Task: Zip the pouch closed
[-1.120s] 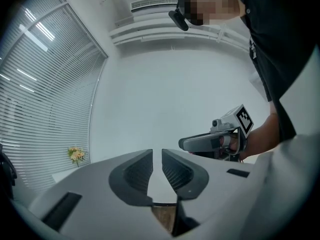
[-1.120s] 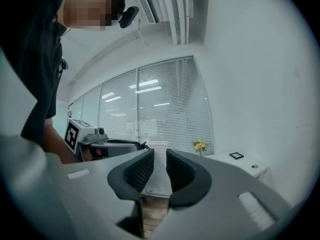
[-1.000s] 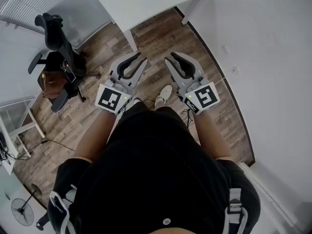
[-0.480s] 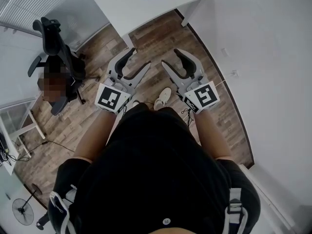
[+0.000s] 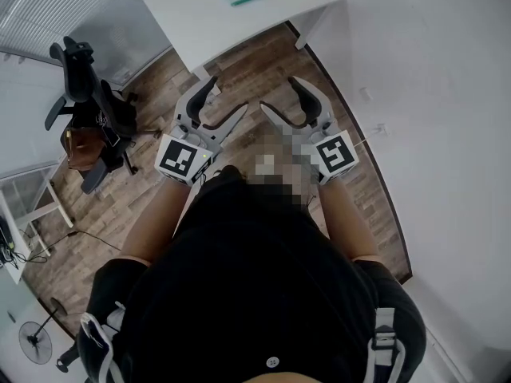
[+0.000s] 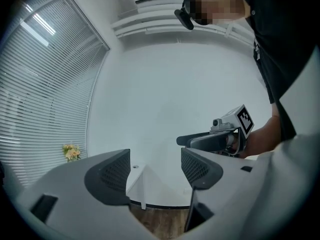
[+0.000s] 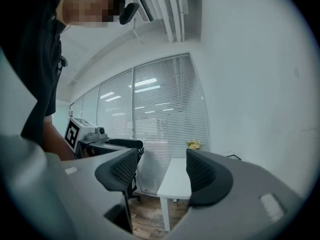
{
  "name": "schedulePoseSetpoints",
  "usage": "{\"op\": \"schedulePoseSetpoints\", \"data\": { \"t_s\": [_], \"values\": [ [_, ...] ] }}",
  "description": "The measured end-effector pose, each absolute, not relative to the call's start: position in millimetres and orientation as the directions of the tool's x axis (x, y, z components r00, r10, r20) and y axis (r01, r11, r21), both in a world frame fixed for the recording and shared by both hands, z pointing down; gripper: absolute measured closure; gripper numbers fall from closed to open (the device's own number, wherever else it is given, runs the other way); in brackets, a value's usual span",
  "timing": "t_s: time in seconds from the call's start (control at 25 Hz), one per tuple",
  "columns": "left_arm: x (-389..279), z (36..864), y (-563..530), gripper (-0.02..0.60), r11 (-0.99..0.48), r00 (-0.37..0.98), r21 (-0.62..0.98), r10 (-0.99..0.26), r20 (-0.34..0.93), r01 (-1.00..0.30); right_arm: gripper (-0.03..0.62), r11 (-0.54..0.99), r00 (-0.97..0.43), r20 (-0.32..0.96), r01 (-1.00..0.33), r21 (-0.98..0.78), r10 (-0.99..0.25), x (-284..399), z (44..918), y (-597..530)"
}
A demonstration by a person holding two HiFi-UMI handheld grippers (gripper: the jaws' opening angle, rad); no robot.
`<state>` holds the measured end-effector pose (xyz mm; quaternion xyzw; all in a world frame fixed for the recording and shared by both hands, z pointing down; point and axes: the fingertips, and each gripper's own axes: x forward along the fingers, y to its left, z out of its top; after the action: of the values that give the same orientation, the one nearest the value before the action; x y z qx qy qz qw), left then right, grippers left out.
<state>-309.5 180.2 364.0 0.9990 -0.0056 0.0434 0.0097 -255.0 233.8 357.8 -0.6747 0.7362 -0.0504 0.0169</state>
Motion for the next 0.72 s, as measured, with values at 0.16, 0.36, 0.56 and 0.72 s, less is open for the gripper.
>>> {"op": "schedulePoseSetpoints", "data": {
  "t_s": [0.16, 0.36, 0.56, 0.72],
  "values": [
    [-279, 365, 190, 0.272, -1.0, 0.995, 0.003, -0.008, 0.099, -0.008, 0.289, 0.09, -0.094, 0.043, -0.992, -0.089, -0.995, -227, 359, 244],
    [-241, 364, 210, 0.272, -1.0, 0.994, -0.009, 0.001, 0.11, 0.002, 0.286, 0.087, -0.091, 0.046, -0.992, -0.095, -0.995, -187, 364, 260],
    [-217, 361, 219, 0.272, -1.0, 0.994, -0.006, -0.007, 0.107, -0.007, 0.286, 0.071, -0.076, 0.045, -0.993, -0.099, -0.996, -154, 363, 272],
    [-205, 366, 214, 0.272, -1.0, 0.993, -0.005, -0.016, 0.115, -0.016, 0.286, 0.061, -0.066, 0.044, -0.993, -0.105, -0.997, -138, 368, 272]
  ]
}}
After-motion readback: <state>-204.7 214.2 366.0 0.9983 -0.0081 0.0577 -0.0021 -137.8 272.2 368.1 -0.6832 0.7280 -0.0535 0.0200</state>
